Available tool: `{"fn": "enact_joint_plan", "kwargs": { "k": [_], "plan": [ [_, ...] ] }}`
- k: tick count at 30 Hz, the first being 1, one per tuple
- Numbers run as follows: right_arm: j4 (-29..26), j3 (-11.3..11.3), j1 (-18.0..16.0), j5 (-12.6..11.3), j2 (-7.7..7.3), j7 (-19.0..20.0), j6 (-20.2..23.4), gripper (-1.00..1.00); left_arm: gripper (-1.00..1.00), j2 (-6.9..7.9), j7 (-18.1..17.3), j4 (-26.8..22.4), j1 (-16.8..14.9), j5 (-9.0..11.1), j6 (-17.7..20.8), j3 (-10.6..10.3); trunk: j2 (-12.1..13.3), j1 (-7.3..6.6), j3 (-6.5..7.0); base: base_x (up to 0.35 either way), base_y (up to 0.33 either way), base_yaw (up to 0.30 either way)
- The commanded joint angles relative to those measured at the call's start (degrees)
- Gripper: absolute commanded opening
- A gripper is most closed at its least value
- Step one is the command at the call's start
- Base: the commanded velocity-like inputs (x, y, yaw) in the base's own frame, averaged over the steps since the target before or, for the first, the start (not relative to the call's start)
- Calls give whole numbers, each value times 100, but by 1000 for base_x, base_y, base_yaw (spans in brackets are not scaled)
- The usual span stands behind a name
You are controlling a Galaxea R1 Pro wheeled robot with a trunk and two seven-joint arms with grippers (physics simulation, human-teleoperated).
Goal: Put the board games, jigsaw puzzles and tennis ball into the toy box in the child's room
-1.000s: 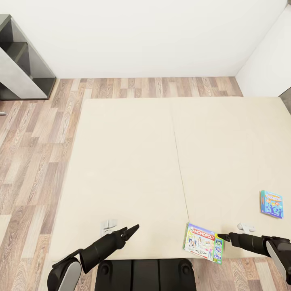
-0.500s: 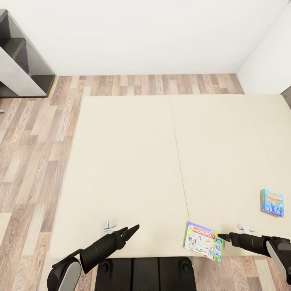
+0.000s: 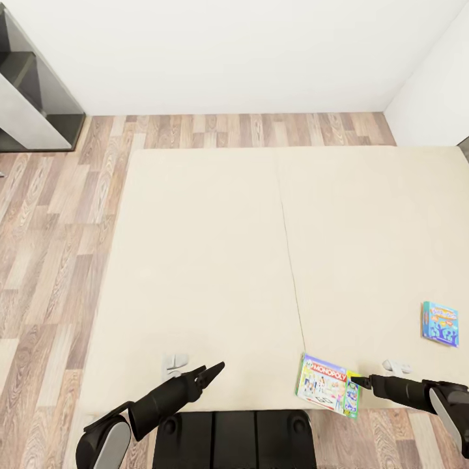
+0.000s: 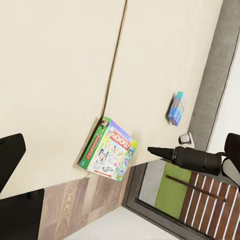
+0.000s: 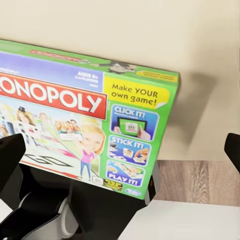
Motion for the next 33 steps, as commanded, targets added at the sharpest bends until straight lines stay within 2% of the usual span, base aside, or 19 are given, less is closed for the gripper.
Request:
{"fn": "enact_joint_plan", "kwargs": {
  "k": [1, 11, 21, 26, 33],
  "plan": [
    [-2, -7, -1, -50, -1, 2, 49, 100, 100, -3, 1, -3, -1, 32, 43, 7, -9, 3, -15, 0, 0, 0],
    [-2, -7, -1, -72, -8, 28, 42, 100, 100, 0, 0, -4, -1, 32, 43, 10, -9, 3, -99, 0, 0, 0],
    [-2, -3, -1, -85, -13, 48, -111, 100, 100, 4, 0, -4, -1, 32, 43, 10, -9, 3, -128, 0, 0, 0],
    [-1, 1, -1, -85, -15, 143, -184, 100, 100, 3, 0, -4, -1, 32, 43, 11, -9, 3, -132, 0, 0, 0],
    [1, 4, -1, -52, -17, 468, -301, 100, 100, 4, 0, -4, 0, 32, 45, 11, -9, 3, -135, 0, 0, 0]
  ]
}}
